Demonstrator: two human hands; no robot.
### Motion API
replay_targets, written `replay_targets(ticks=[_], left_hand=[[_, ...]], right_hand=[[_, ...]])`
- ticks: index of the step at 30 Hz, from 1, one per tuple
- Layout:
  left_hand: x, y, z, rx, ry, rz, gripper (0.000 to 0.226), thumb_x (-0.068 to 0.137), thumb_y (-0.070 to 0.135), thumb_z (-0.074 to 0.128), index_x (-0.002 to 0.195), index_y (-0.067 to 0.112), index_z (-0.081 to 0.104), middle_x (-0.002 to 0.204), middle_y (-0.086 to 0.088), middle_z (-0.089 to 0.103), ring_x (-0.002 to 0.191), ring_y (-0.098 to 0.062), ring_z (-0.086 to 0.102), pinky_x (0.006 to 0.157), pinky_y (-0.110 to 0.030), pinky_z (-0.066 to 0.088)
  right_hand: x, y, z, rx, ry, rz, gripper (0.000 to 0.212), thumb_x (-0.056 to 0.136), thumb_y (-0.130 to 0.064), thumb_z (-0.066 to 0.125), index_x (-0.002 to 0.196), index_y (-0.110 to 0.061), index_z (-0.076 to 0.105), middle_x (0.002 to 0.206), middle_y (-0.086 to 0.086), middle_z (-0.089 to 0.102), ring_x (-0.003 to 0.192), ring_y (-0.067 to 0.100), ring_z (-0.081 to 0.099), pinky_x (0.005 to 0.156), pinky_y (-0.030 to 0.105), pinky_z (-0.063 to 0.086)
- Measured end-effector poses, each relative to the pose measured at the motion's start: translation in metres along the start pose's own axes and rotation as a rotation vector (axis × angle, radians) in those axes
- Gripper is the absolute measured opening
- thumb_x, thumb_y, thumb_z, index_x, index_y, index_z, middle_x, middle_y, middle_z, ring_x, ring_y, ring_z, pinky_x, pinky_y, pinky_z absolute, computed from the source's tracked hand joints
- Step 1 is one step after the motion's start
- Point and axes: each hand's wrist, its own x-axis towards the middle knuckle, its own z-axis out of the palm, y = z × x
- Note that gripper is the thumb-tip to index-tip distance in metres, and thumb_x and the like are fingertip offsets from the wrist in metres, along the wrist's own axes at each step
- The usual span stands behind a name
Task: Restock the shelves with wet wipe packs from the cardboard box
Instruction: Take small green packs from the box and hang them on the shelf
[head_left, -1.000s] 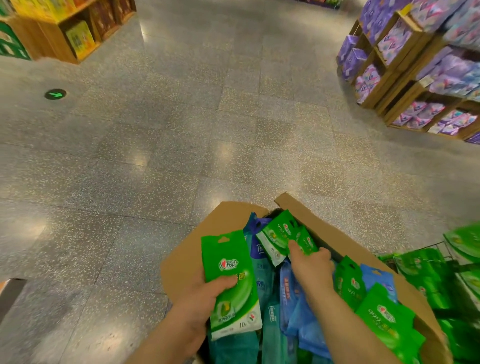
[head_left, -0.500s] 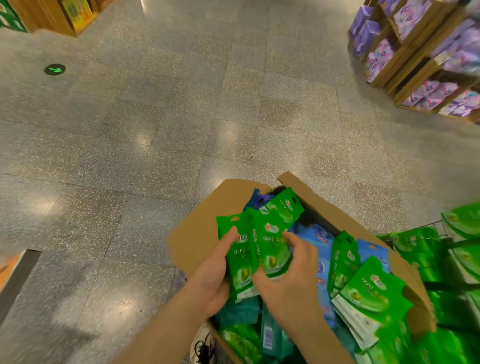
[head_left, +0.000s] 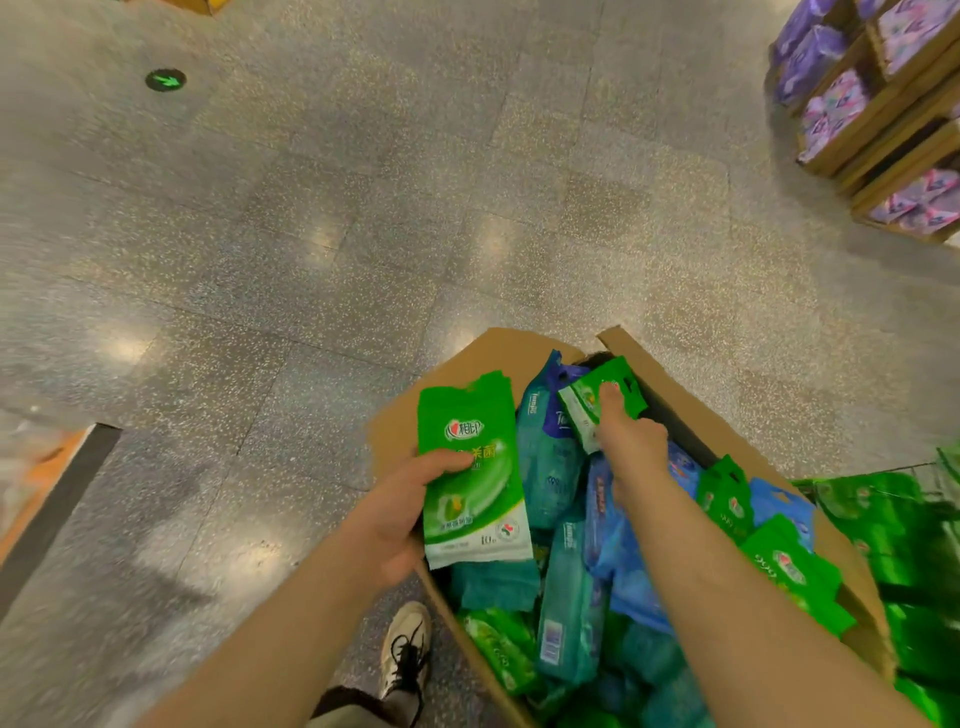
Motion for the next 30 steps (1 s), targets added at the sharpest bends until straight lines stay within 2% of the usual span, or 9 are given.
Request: replay_targets(ticks=[2,5,8,11,15,19,22,28,30], left_hand=[[-0.005,0.001,-0.006,-0.034,-0.013,-0.026,0.034,0.079,0.025,0.069,0.108,0.008,0.07,0.107,-0.019,0.074,0.086,-0.031,0.073,0.092,-0.048,0.054],[-0.009,0.002,-0.014,-0.002,0.004,-0.031,0.032,0.086,0.035,0.068,0.106,0.009,0.07,0.101,-0.017,0.075,0.079,-0.029,0.074,0.082,-0.044,0.059],[-0.011,0.0,-0.022,0.039,0.024,-0.018,0.042,0.086,0.037,0.068,0.116,0.007,0.066,0.101,-0.017,0.075,0.078,-0.028,0.074,0.072,-0.04,0.061],[-0.012,-0.006,-0.028,0.065,0.046,-0.008,0.045,0.088,0.036,0.068,0.121,0.006,0.062,0.103,-0.017,0.075,0.078,-0.029,0.074,0.066,-0.038,0.06],[-0.003,-0.021,-0.022,0.171,0.079,0.026,0.045,0.091,0.039,0.064,0.125,0.01,0.06,0.104,-0.014,0.075,0.088,-0.031,0.075,0.071,-0.04,0.06],[0.007,-0.042,0.008,0.272,0.029,-0.021,0.049,0.095,0.054,0.052,0.126,0.018,0.06,0.106,-0.009,0.076,0.093,-0.029,0.074,0.073,-0.039,0.059],[0.006,-0.057,0.04,0.16,-0.08,-0.042,0.058,0.093,0.063,0.044,0.126,0.02,0.065,0.116,-0.009,0.073,0.106,-0.029,0.07,0.094,-0.045,0.054],[-0.003,-0.089,0.088,0.217,-0.235,-0.046,0.055,0.078,0.028,0.072,0.128,0.008,0.062,0.115,-0.016,0.072,0.105,-0.035,0.069,0.094,-0.049,0.054],[-0.004,-0.095,0.091,0.245,-0.222,-0.051,0.051,0.078,0.025,0.074,0.126,0.01,0.063,0.112,-0.014,0.073,0.1,-0.033,0.071,0.095,-0.05,0.053]], right_hand=[[0.012,-0.005,0.011,0.088,-0.093,0.044,0.103,0.074,-0.073,0.071,0.141,0.002,0.05,0.128,0.013,0.064,0.111,0.031,0.065,0.089,0.037,0.053],[0.027,-0.004,0.017,0.356,-0.228,0.094,0.044,0.084,-0.032,0.084,0.114,-0.005,0.068,0.101,0.011,0.074,0.077,0.023,0.07,0.053,0.029,0.057],[0.037,-0.001,0.006,0.456,-0.305,0.206,0.028,0.088,-0.024,0.08,0.11,-0.007,0.071,0.086,0.012,0.077,0.06,0.023,0.072,0.042,0.033,0.055],[0.024,0.006,-0.014,0.531,-0.255,0.205,0.028,0.095,-0.026,0.072,0.115,-0.008,0.068,0.097,0.012,0.077,0.071,0.026,0.075,0.061,0.042,0.062],[-0.044,0.027,-0.047,0.336,-0.127,-0.155,0.024,0.096,-0.032,0.071,0.115,-0.018,0.066,0.109,0.002,0.076,0.093,0.022,0.075,0.094,0.051,0.058],[-0.127,0.041,-0.078,0.207,-0.285,-0.364,0.027,0.095,-0.024,0.072,0.119,-0.021,0.06,0.103,-0.01,0.075,0.086,-0.001,0.073,0.079,0.021,0.058],[-0.146,0.06,-0.09,0.085,-0.3,-0.425,0.025,0.095,-0.023,0.071,0.114,-0.03,0.057,0.104,-0.019,0.069,0.085,-0.014,0.066,0.071,0.008,0.05],[-0.132,0.094,-0.125,-0.153,-0.122,-0.501,0.028,0.094,-0.047,0.065,0.117,-0.031,0.063,0.104,-0.009,0.063,0.1,0.01,0.061,0.093,0.029,0.049],[-0.113,0.104,-0.148,-0.035,0.133,-0.382,0.039,0.093,-0.046,0.067,0.121,-0.019,0.066,0.099,-0.001,0.064,0.098,0.018,0.061,0.09,0.033,0.047]])
